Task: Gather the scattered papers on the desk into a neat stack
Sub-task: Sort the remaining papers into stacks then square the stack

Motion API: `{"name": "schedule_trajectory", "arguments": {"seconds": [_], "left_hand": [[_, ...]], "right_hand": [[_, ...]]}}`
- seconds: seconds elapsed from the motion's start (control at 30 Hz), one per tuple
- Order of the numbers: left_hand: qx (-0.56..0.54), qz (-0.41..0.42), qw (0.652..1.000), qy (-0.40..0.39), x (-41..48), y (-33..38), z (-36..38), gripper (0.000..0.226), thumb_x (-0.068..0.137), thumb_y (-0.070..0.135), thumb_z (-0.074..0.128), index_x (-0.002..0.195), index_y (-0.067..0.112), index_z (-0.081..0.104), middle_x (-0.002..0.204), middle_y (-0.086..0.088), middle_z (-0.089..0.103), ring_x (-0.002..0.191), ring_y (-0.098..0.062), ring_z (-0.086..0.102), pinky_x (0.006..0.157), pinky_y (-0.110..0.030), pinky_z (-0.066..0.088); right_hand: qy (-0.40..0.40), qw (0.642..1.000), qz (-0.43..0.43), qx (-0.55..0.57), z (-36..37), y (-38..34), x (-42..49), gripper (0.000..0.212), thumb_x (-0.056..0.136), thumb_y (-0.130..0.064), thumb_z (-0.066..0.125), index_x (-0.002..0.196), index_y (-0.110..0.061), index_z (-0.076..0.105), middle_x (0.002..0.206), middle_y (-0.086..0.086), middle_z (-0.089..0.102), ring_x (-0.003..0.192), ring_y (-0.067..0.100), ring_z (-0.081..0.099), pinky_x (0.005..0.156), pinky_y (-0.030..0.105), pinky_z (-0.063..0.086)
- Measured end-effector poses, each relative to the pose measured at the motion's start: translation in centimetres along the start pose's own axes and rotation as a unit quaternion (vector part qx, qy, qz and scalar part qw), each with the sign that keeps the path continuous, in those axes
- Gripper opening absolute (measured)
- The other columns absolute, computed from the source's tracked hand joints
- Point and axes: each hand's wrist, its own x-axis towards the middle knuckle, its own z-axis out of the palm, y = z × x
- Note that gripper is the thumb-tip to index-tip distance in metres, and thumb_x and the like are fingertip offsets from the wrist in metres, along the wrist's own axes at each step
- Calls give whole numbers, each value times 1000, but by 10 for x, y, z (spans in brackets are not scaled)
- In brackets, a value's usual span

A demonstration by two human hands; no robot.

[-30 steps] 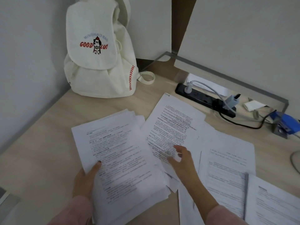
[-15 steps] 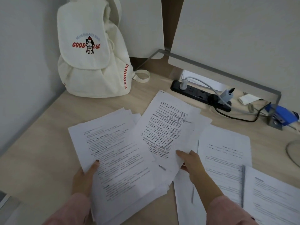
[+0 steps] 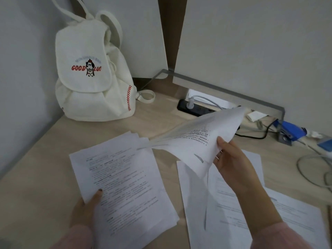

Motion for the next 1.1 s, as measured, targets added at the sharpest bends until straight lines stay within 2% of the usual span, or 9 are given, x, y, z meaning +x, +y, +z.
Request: {"name": "schedule_trajectory", "arguments": {"seconds": [0.1, 0.2, 0.37, 0.47, 0.63, 0.7, 0.8, 0.97, 1.1], "left_hand": [[-11, -15, 1000, -2, -1, 2, -1, 56, 83, 23, 66, 129, -5, 49, 135, -25, 50, 123, -40, 47, 107, -48, 34], [-58, -29, 998, -11, -8, 5, -1, 59, 81, 31, 68, 127, -3, 51, 132, -25, 53, 119, -39, 51, 105, -46, 36], [-140, -79, 987, -13, -1, -1, -3, 89, 61, 74, 59, 127, 15, 55, 121, -12, 61, 110, -34, 57, 102, -51, 41], [-96, -38, 994, -22, -8, 5, -1, 68, 76, 49, 67, 129, 9, 52, 122, -6, 58, 115, -32, 54, 106, -44, 36], [-66, -12, 997, -28, -2, -7, -4, 45, 79, 31, 70, 117, 10, 61, 117, -14, 65, 106, -33, 61, 101, -50, 43], [-72, -11, 997, -28, 0, -10, -4, 41, 80, 31, 69, 115, 11, 62, 116, -14, 65, 106, -33, 61, 101, -50, 43], [-75, -4, 997, -29, 4, -12, -4, 33, 82, 28, 67, 111, 13, 62, 112, -14, 66, 104, -33, 61, 100, -50, 44], [-63, 7, 998, -31, 9, -15, -4, 39, 83, 29, 66, 115, 8, 61, 110, -14, 64, 102, -33, 60, 100, -49, 44], [-61, 6, 998, -29, 12, -17, -4, 42, 83, 29, 66, 118, 7, 60, 111, -14, 63, 107, -34, 59, 101, -49, 43]], "right_hand": [[-55, 997, 43, -18, -9, 7, -7, 40, 88, -18, 51, 128, -15, 53, 123, 5, 65, 109, 21, 64, 83, 30, 57], [-88, 979, 151, -109, -23, 37, -13, 44, 81, -21, 64, 124, -13, 56, 119, 10, 67, 101, 23, 67, 81, 31, 57], [-66, 879, 269, -389, -28, 99, -13, 25, 87, -16, 61, 111, -17, 61, 104, 5, 71, 93, 23, 69, 85, 39, 55], [-47, 848, 237, -472, -16, 120, -14, 13, 92, -21, 53, 97, -14, 62, 93, 3, 68, 79, 15, 66, 68, 22, 53], [47, 886, 181, -423, -9, 127, -11, 26, 94, -15, 45, 69, -15, 52, 69, 3, 54, 64, 14, 48, 59, 25, 33], [108, 900, 151, -395, -16, 122, -8, 23, 95, -12, 45, 74, -14, 55, 69, 1, 54, 68, 15, 48, 61, 24, 34], [159, 909, 150, -354, -27, 110, -5, 20, 97, -16, 43, 98, -12, 62, 90, 2, 57, 85, 18, 52, 82, 29, 39], [165, 907, 161, -352, -47, 104, -6, 25, 96, -19, 42, 75, -10, 50, 78, 8, 53, 72, 20, 50, 70, 30, 37], [89, 907, 196, -362, -43, 112, -10, 30, 96, -21, 44, 68, -14, 51, 72, 4, 60, 67, 18, 55, 66, 27, 41]]}}
